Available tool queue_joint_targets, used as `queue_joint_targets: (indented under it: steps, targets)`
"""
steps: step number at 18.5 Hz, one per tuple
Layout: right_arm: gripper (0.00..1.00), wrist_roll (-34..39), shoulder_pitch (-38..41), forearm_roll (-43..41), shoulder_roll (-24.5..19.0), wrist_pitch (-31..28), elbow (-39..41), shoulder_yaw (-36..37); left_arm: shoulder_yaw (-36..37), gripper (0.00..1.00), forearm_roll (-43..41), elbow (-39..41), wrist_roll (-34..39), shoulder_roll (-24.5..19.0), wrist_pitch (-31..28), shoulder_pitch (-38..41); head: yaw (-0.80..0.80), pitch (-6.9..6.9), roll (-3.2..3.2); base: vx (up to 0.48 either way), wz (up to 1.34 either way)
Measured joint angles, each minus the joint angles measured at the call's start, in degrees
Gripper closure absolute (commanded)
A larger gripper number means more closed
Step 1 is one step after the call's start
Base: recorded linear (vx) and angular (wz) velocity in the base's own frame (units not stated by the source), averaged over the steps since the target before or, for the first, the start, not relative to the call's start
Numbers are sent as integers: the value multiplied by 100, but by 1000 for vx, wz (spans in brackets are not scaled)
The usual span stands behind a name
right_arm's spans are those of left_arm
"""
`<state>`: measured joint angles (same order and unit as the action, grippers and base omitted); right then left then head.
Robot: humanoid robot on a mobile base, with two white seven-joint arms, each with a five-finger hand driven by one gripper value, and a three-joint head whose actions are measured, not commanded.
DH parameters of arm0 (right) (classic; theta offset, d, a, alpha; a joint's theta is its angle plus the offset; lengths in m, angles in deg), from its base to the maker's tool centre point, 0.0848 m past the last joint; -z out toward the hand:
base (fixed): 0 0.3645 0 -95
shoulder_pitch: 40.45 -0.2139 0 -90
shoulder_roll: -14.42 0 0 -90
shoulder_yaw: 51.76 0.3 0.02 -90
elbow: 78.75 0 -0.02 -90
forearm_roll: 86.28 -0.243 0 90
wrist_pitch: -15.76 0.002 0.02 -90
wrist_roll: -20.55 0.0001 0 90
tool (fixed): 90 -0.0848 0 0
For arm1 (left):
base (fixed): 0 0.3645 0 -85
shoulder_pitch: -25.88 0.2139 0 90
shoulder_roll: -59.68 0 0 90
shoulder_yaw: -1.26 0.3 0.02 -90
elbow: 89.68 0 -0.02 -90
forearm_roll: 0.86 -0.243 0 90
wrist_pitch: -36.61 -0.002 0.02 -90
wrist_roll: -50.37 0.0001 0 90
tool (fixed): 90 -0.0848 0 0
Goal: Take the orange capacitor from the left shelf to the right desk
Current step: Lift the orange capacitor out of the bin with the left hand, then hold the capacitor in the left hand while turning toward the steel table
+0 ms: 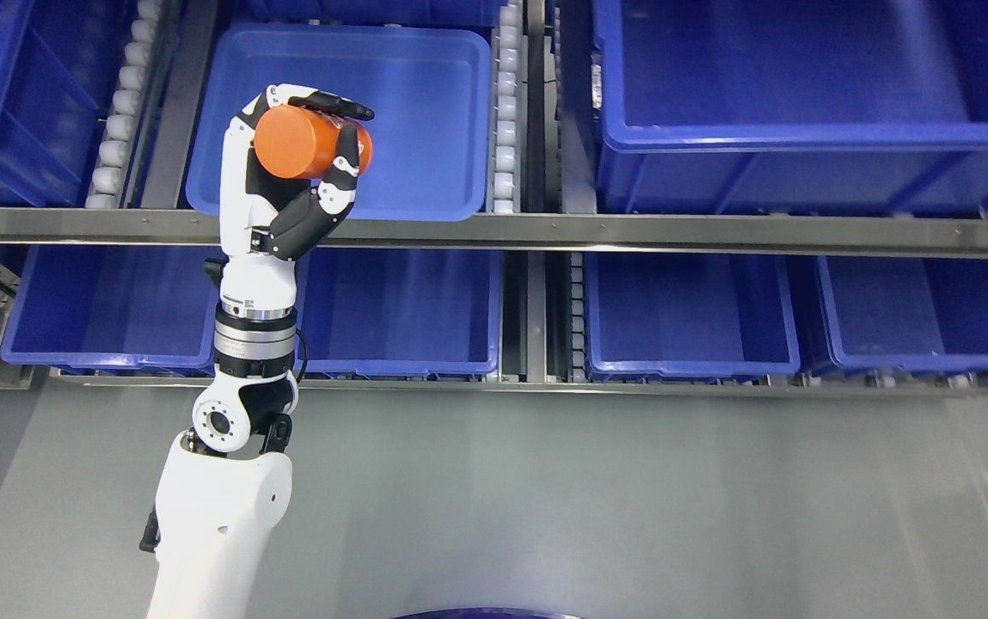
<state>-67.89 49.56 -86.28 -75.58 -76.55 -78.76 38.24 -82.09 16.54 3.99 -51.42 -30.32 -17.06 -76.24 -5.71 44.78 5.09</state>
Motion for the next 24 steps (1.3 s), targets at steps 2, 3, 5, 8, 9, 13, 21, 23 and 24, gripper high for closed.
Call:
queue_joint_targets:
  steps: [2, 3, 5, 8, 9, 13, 21, 23, 24]
  targets:
    - [0, 7, 0, 0, 0, 0, 0, 0, -13, 97, 0, 17, 0, 0, 48, -12, 0, 0, 0, -166, -232]
    - [0, 10, 0, 0, 0, 0, 0, 0, -17, 97, 0, 23, 0, 0, 58, -20, 0, 0, 0, -164, -254]
    - [0, 15, 0, 0, 0, 0, 0, 0, -17, 97, 0, 35, -2, 0, 66, -57, 0, 0, 0, -114, -163]
    - [0, 18, 0, 0, 0, 0, 0, 0, 24, 97, 0, 50, -3, 0, 71, -169, 0, 0, 0, -103, -111]
    - [0, 19, -1, 0, 0, 0, 0, 0, 54, 97, 0, 53, -3, 0, 73, -217, 0, 0, 0, -69, -70]
    - [0, 22, -2, 0, 0, -1, 0, 0, 225, 97, -1, 65, -4, 0, 96, -410, 0, 0, 0, -47, -137]
    - [0, 24, 12, 0, 0, -27, 0, 0, 741, 96, -7, 85, -13, 0, 69, -658, 0, 0, 0, -29, -357]
    - [0, 24, 7, 0, 0, -13, 1, 0, 912, 95, -7, 87, -13, 0, 115, -685, 0, 0, 0, -36, -631]
    - [0, 24, 7, 0, 0, -12, 0, 0, 982, 95, -8, 87, -13, 0, 118, -692, 0, 0, 0, -27, -882]
